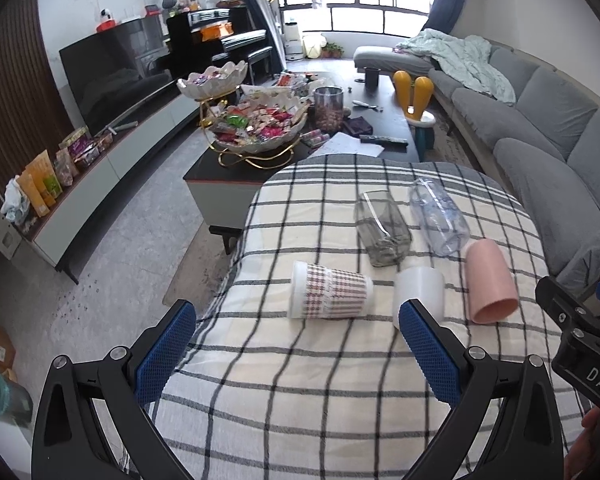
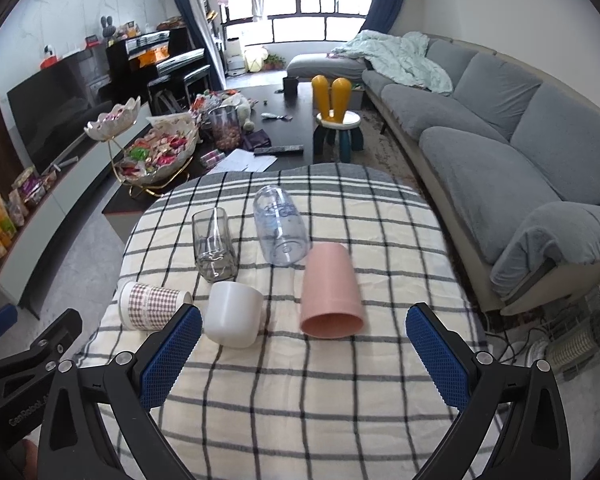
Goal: Flip cup upside down
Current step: 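Move the right gripper to the white cup and close on it, then lift the white cup with the right gripper and raise it upright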
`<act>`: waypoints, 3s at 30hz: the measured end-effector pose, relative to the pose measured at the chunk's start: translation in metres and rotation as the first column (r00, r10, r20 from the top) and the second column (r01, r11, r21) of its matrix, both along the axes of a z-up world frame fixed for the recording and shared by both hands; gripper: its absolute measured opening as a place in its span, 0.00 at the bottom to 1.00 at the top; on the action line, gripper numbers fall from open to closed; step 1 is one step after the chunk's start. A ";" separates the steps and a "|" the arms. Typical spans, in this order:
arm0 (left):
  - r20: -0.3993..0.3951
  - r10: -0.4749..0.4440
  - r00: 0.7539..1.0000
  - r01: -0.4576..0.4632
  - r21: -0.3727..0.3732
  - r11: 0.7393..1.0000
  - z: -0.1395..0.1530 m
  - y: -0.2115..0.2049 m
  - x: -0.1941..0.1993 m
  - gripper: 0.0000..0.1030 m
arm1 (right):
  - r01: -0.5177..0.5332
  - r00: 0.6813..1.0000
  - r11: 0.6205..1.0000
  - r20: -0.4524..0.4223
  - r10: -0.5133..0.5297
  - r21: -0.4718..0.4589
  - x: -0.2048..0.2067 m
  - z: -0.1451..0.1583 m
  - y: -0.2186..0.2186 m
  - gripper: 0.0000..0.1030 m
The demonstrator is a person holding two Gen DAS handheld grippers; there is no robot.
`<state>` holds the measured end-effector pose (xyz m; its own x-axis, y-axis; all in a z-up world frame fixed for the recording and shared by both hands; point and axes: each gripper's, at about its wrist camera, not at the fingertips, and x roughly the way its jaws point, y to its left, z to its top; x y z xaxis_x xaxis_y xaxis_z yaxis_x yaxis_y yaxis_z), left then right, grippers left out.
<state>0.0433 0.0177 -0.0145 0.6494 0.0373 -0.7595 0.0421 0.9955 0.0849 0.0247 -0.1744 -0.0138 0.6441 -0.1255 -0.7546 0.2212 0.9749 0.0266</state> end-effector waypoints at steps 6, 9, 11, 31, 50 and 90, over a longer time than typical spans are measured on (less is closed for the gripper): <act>-0.008 0.037 0.999 -0.037 0.007 0.999 -0.015 0.020 0.019 1.00 | -0.020 0.998 1.000 -0.051 0.021 0.022 0.034 -0.026 0.014 1.00; -0.019 0.049 0.999 -0.049 0.002 0.999 -0.025 0.032 0.029 1.00 | -0.020 0.997 0.999 -0.077 0.023 0.030 0.051 -0.042 0.023 1.00; -0.028 0.053 0.998 -0.053 0.000 0.999 -0.034 0.039 0.036 1.00 | -0.021 0.995 0.999 -0.102 0.024 0.037 0.062 -0.055 0.029 1.00; -0.128 0.067 0.990 -0.069 -0.011 0.998 -0.093 0.059 0.064 1.00 | -0.005 0.958 0.999 -0.286 0.021 0.054 0.105 -0.144 0.048 0.80; -0.150 0.008 0.989 -0.017 -0.054 0.998 -0.076 0.054 0.024 1.00 | -0.058 0.947 0.989 -0.307 0.098 0.138 0.060 -0.123 0.051 0.68; -0.111 -0.012 0.994 0.010 -0.027 1.000 -0.053 0.061 -0.064 1.00 | -0.065 0.970 0.974 -0.217 0.113 0.216 -0.025 -0.093 0.063 0.82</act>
<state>-0.0212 0.0788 -0.0678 0.5608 0.0100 -0.8279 0.0609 0.9967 0.0532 -0.0002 -0.1119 -0.1066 0.4547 0.0979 -0.8852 0.1572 0.9695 0.1880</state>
